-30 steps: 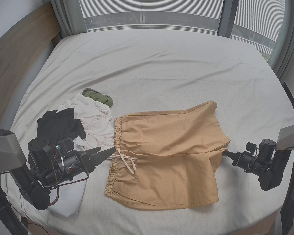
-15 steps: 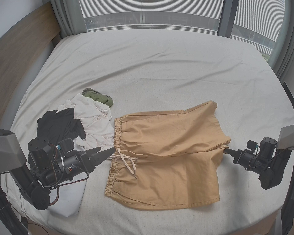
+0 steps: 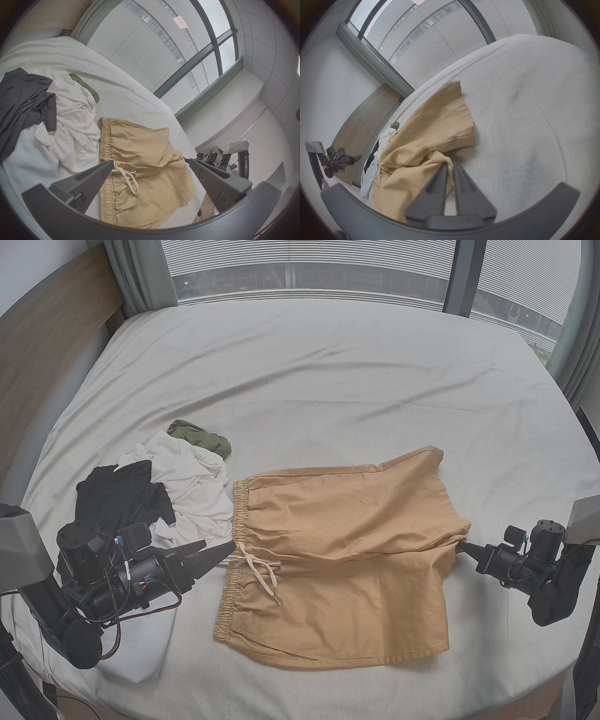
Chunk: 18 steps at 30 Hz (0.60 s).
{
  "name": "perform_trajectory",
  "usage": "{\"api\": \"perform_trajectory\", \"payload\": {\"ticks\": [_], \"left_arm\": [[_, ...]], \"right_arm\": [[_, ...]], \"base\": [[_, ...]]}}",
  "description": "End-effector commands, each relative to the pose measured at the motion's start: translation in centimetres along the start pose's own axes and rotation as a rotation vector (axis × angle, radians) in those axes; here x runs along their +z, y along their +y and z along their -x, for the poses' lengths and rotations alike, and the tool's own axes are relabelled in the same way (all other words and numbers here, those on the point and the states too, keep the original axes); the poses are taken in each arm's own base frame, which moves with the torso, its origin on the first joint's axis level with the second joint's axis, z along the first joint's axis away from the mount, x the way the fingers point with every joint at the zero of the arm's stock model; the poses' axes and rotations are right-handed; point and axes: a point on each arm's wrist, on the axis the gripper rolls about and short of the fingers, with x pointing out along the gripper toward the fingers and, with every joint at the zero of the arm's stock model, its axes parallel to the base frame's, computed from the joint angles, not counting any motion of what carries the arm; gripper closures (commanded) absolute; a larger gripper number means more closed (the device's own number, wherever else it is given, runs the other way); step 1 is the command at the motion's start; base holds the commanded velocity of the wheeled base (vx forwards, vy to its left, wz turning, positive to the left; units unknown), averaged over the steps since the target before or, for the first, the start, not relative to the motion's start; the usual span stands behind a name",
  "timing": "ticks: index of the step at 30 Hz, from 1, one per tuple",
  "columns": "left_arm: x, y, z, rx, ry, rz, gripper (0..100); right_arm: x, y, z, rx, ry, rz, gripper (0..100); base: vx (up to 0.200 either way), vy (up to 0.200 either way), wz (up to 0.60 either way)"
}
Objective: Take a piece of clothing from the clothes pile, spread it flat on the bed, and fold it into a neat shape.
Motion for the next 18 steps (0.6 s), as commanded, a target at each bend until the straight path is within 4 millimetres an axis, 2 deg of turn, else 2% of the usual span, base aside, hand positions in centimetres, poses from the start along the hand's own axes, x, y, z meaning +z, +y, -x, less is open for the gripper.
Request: {"api": "perform_trajectory", "payload": {"ticks": [1, 7, 12, 18], "left_arm": [[0.0, 0.0, 0.0, 0.0, 0.001, 0.002, 0], [0.0, 0.0, -0.1, -0.001, 0.0, 0.001, 0], [0.0, 0.0, 0.0, 0.001, -0.001, 0.0, 0], [0.0, 0.0, 0.0, 0.001, -0.001, 0.0, 0]], "right_arm": [[-0.1, 0.1, 0.1, 0.001, 0.008, -0.002, 0], [-2.0, 1.2, 0.9, 0.009, 0.089, -0.026, 0], [-5.2, 3.0, 2.3, 0.029, 0.239, -0.008, 0], [-6.7, 3.9, 2.6, 0.053, 0.313, 0.002, 0]], "base": [[0.0, 0.0, 0.0], [0.0, 0.0, 0.0], [0.0, 0.0, 0.0], [0.0, 0.0, 0.0]]}}
